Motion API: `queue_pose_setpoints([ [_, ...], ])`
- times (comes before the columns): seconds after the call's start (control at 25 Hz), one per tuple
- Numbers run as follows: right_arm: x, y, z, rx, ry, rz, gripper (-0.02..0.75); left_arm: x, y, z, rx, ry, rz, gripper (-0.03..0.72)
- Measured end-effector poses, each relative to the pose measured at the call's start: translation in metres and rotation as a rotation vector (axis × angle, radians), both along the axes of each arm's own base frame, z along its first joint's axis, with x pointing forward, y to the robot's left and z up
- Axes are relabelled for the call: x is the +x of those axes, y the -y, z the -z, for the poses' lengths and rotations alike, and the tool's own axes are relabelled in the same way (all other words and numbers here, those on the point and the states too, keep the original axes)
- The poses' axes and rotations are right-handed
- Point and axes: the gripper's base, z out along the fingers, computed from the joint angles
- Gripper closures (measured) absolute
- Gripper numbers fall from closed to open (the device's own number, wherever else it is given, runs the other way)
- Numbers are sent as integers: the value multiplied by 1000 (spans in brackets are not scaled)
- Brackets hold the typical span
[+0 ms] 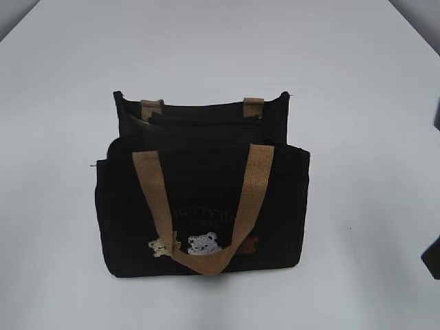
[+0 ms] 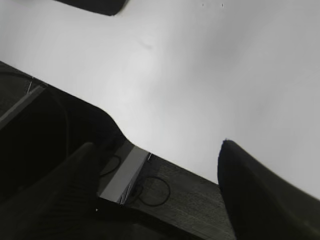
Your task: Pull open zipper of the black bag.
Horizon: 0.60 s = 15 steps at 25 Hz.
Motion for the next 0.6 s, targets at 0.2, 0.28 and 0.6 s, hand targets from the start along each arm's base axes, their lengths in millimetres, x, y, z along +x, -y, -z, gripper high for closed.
queue_pose_setpoints([
  [0.2, -42, 13, 4, 36, 96, 42, 167, -60, -22, 26, 33, 106, -25, 274],
  [0.28, -58, 17, 5, 49, 139, 43, 167, -76, -27, 40, 39, 132, -28, 274],
  [0.6, -123, 36, -10, 148, 461, 36, 167, -121, -40, 52, -24, 372, -42, 274],
])
